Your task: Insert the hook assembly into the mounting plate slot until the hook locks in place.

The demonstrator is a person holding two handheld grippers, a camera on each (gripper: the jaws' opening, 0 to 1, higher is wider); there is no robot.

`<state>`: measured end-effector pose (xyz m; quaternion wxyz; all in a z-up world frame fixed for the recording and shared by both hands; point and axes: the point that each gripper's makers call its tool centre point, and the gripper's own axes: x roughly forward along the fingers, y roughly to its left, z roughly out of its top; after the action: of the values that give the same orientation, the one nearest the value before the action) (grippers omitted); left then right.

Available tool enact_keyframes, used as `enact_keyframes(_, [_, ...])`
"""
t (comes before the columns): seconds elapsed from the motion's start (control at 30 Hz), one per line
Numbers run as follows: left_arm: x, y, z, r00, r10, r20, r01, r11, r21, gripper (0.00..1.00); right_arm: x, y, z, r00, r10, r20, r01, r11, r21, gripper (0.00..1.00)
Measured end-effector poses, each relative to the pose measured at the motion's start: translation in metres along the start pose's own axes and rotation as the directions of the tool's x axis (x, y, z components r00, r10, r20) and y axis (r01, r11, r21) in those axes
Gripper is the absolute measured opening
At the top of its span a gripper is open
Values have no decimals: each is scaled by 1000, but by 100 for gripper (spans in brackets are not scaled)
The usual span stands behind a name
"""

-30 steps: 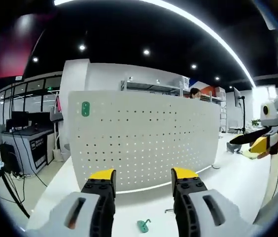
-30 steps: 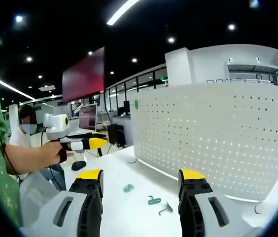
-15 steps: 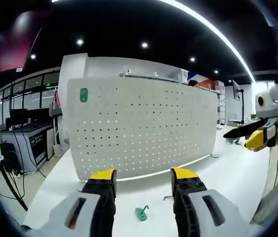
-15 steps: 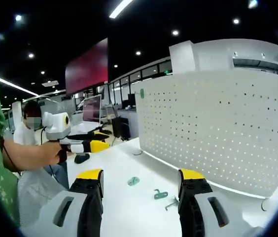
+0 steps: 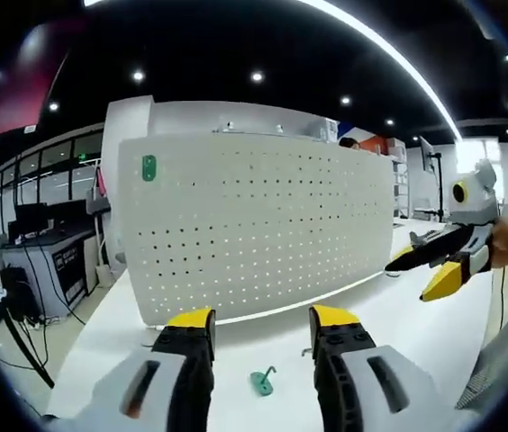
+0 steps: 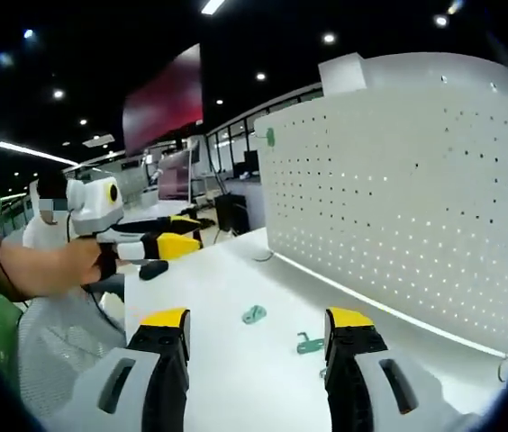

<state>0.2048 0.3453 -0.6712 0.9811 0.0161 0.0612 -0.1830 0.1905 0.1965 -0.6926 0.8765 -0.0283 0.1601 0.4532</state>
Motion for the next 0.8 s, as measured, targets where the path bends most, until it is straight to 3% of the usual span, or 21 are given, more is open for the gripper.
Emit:
enact_keyframes(0.53, [1, 1, -1, 1000, -8, -4, 8, 1000, -14, 42, 68, 9, -43, 993, 56, -108, -52, 998, 36, 60])
enact_keyframes(0.8, [2, 0, -3, 1000, -19, -11, 19, 1000, -13, 41, 91, 9, -43, 992, 52, -119, -49, 998, 28, 55])
